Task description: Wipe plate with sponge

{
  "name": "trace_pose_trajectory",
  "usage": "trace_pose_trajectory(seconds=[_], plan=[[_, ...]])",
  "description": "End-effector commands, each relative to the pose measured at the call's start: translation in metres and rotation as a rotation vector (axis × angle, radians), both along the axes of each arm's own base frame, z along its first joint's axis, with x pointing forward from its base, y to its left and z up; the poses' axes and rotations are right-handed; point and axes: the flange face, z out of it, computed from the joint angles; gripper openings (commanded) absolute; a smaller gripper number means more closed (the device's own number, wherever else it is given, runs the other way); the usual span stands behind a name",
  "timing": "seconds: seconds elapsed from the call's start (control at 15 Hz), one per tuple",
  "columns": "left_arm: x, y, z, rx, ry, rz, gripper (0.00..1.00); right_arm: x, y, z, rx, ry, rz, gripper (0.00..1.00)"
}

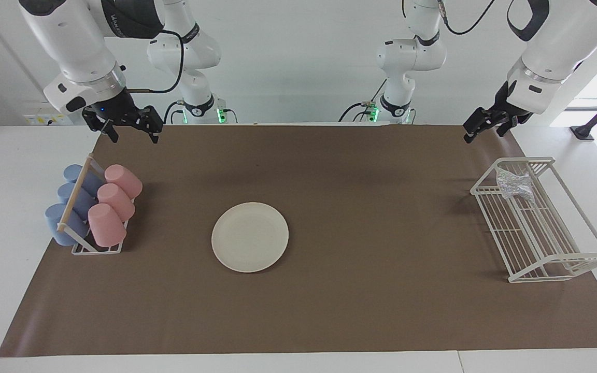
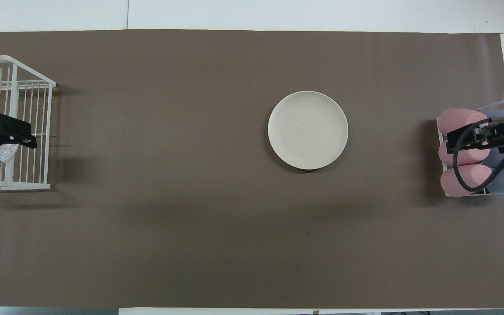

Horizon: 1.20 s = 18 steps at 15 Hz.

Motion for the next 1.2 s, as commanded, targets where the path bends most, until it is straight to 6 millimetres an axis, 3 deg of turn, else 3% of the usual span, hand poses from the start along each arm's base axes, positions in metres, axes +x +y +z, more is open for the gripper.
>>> trace_pose_trajectory(seconds=[0.0,0.8,1.0,1.13], plan=[[-0.002,0.0,0.003,-0.013,-0.003,0.0,1.0,-0.004,0.002,0.002,0.015,-0.019,0.015,1.0],[-0.002,0.007,0.002,-0.003,-0.029,0.026,1.0,-0.004,0.002,0.003,0.016,-0.021,0.015,1.0],[0.005,0.013,-0.013,0.142,-0.016,0.025,1.0,-0.003,0.002,0.003,0.015,-0.021,0.007,1.0],[0.011,0.006,-0.034,0.247,0.001,-0.018,1.0,-0.003,0.002,0.003,0.013,-0.022,-0.019,1.0]])
